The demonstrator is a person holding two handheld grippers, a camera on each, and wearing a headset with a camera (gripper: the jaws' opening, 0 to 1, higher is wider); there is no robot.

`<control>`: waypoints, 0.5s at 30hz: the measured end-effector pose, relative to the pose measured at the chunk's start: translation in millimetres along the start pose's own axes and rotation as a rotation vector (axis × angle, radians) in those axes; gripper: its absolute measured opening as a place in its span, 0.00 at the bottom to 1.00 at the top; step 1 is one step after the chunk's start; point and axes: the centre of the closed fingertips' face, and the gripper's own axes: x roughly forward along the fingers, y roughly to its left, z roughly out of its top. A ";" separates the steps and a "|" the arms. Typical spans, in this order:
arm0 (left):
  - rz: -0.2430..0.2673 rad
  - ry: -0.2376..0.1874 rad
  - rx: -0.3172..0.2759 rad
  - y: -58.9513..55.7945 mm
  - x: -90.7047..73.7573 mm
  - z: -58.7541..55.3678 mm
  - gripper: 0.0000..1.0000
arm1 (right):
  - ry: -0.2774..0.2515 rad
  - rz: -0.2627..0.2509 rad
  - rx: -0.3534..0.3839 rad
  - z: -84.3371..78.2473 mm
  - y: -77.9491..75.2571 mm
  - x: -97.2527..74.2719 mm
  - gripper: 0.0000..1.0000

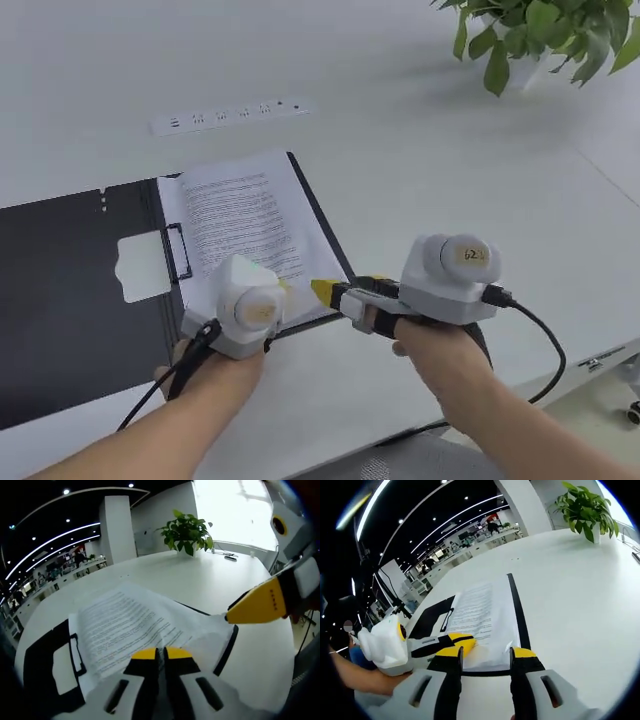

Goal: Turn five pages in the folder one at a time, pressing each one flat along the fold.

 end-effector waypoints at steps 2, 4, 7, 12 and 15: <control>0.000 -0.003 -0.006 0.4 -0.3 0.1 0.02 | 0.014 -0.001 0.022 -3.9 -1.2 3.6 0.33; 0.001 -0.006 -0.011 0.3 -0.6 0.1 0.02 | 0.028 -0.009 0.047 -7.1 -3.7 6.1 0.31; 0.001 -0.009 -0.018 0.3 -1.0 0.2 0.02 | 0.047 -0.035 0.081 -12.3 -10.9 10.8 0.22; 0.000 -0.008 -0.027 0.2 -1.2 0.4 0.02 | 0.024 -0.087 0.112 -9.7 -19.2 11.1 0.02; 0.000 -0.008 -0.047 0.3 -1.3 0.4 0.02 | 0.033 -0.099 0.116 -12.9 -20.8 11.8 0.00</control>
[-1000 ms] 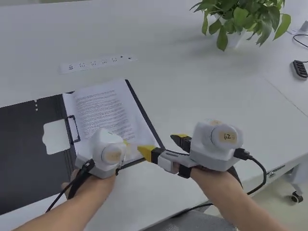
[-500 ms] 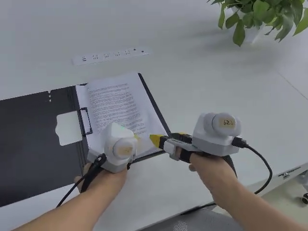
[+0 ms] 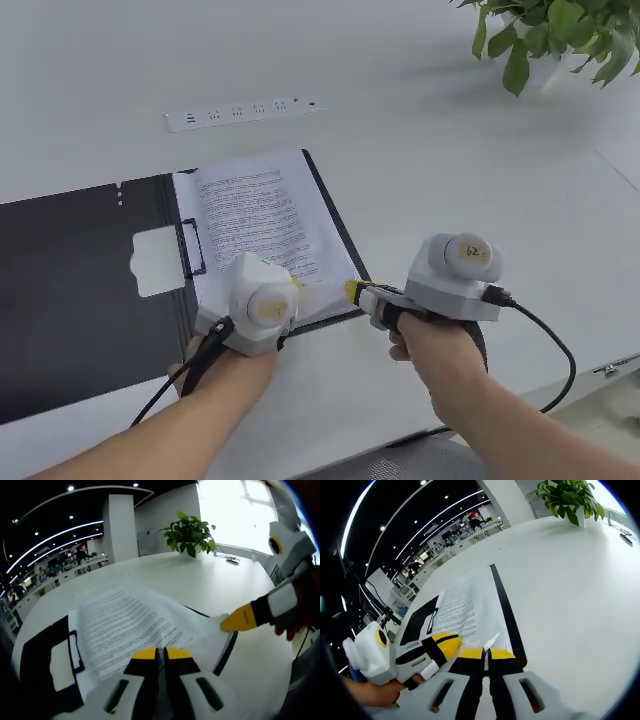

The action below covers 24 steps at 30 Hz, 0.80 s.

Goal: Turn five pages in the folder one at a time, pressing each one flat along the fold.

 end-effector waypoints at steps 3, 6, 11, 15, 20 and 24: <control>0.000 0.005 -0.011 0.3 0.1 0.1 0.03 | -0.007 -0.008 -0.001 -0.9 2.1 -0.7 0.00; -0.008 0.010 -0.029 0.5 -0.6 0.5 0.03 | -0.027 -0.002 -0.002 2.8 6.8 -3.1 0.00; -0.024 0.032 -0.047 1.4 -7.9 -1.2 0.03 | -0.063 0.037 -0.002 9.1 17.7 -8.6 0.00; -0.036 0.013 -0.123 6.7 -24.0 2.8 0.09 | -0.106 0.087 -0.002 18.4 34.5 -14.6 0.00; -0.035 -0.047 -0.165 20.2 -53.6 16.5 0.16 | -0.158 0.159 -0.041 33.1 67.9 -25.1 0.00; 0.002 -0.088 -0.181 39.5 -79.8 26.4 0.20 | -0.186 0.213 -0.057 40.9 94.7 -29.3 0.00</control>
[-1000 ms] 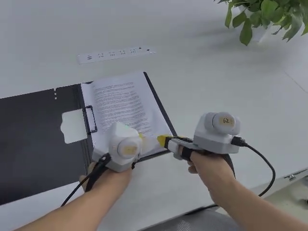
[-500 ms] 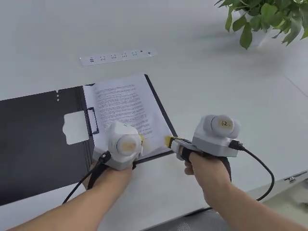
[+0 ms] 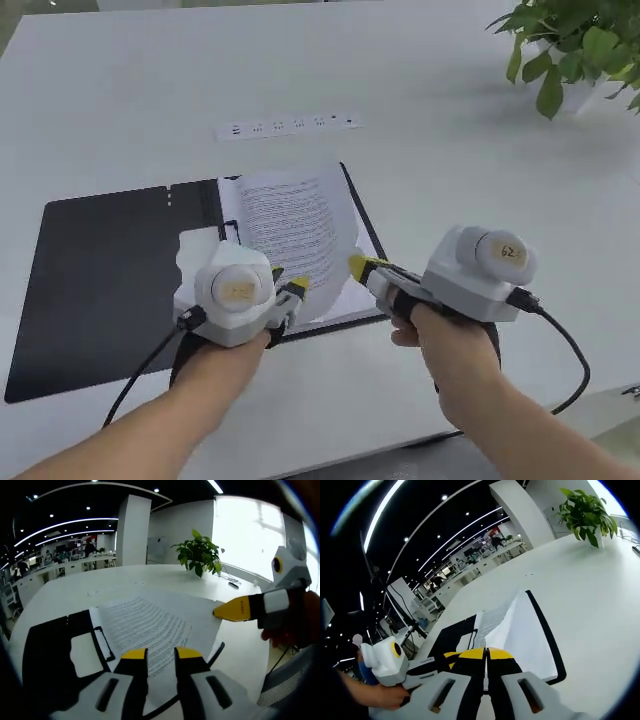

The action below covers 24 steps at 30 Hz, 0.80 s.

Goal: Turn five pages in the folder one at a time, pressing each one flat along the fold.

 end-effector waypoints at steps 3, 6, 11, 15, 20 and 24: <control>0.034 -0.034 -0.026 17.5 -23.1 11.7 0.23 | -0.015 0.048 -0.017 4.0 22.8 5.1 0.00; 0.063 -0.053 -0.021 30.6 -39.9 17.5 0.23 | -0.022 0.083 -0.027 3.4 43.2 10.7 0.00; 0.115 -0.094 -0.045 54.3 -74.2 25.0 0.25 | -0.005 0.153 -0.050 -6.3 79.2 23.6 0.00; 0.159 -0.123 -0.050 70.4 -100.0 28.4 0.26 | 0.025 0.199 -0.077 -17.9 103.3 34.3 0.00; 0.222 -0.138 -0.051 91.2 -127.0 27.6 0.26 | 0.084 0.242 -0.120 -42.2 131.3 52.6 0.00; 0.258 -0.141 -0.057 107.5 -148.5 23.5 0.26 | 0.127 0.262 -0.147 -62.6 147.4 65.8 0.00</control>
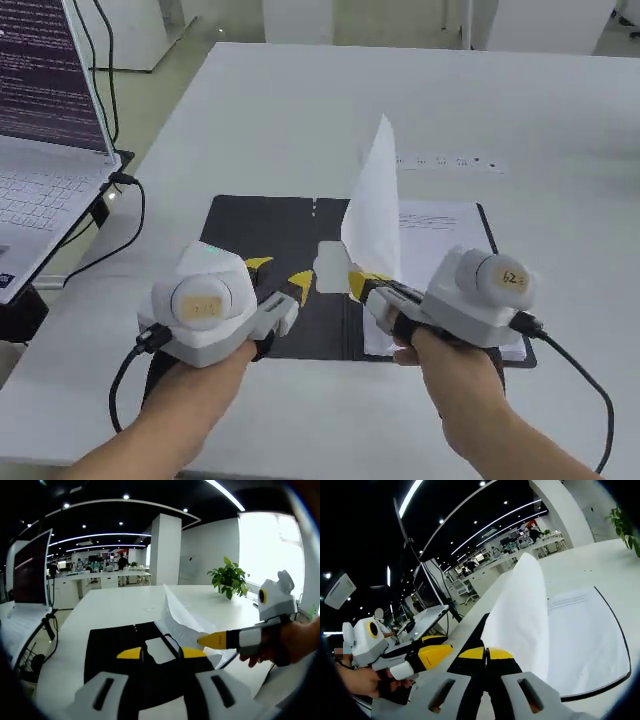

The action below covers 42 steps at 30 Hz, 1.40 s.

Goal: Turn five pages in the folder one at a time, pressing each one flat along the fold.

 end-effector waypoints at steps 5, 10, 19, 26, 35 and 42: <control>0.055 0.000 -0.006 25.9 -17.1 -2.7 0.26 | 0.044 0.026 -0.014 -16.1 14.8 19.3 0.00; 0.082 0.019 -0.011 42.4 -28.3 -9.5 0.25 | 0.098 0.048 -0.023 -36.4 25.3 40.8 0.00; 0.094 0.070 -0.013 56.9 -35.8 -28.5 0.24 | 0.225 0.077 -0.088 -80.3 37.2 70.8 0.00; 0.086 0.106 -0.020 57.8 -31.2 -42.3 0.23 | 0.329 0.070 -0.148 -109.8 30.0 83.3 0.00; 0.089 0.147 -0.015 60.8 -22.0 -52.7 0.23 | 0.360 0.142 -0.143 -126.4 46.2 82.0 0.11; 0.058 0.177 -0.009 51.2 -1.5 -65.0 0.21 | 0.332 0.203 -0.200 -116.7 45.2 53.2 0.15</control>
